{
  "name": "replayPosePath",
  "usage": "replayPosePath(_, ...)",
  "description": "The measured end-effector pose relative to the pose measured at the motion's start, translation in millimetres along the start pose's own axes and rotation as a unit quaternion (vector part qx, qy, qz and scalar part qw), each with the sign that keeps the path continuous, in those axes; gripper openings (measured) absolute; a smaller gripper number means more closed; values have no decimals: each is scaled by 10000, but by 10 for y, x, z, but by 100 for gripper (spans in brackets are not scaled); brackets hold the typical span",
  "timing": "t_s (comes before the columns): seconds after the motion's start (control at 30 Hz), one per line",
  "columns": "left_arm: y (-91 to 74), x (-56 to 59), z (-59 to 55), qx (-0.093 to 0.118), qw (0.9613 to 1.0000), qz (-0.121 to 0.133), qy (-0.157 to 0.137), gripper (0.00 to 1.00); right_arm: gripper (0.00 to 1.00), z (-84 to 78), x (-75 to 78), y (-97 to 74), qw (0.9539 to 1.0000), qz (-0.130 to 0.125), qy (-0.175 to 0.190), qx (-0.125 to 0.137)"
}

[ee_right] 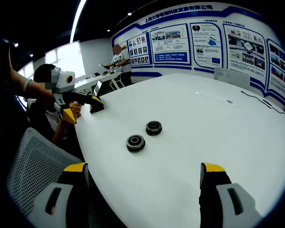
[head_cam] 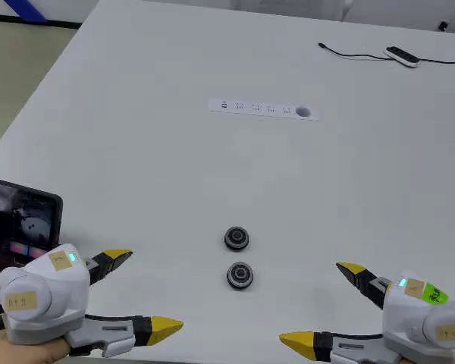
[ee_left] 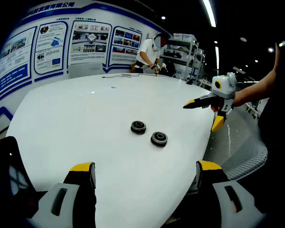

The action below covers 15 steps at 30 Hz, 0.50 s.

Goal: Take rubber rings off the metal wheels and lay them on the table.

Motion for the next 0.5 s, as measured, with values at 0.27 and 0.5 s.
replayPosePath(0.27, 3, -7, -10, -36, 10000, -11, -20, 88, 99, -2, -9, 22, 10000, 17, 4, -15)
replayPosePath(0.5, 16, -27, -19, -56, 10000, -6, -49, 87, 97, -5, -7, 42, 10000, 49, 52, -55)
Point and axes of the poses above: the centre of the closed fingertips' face, and the gripper's own axes: y roughly forward along the fingers, x roughly to its right, z roughly out of its top, the point moved 8 cm from there along -y, roughly backward along the fingers, and after that the axes turned 3 degrees about y, right-handed, at the moved point
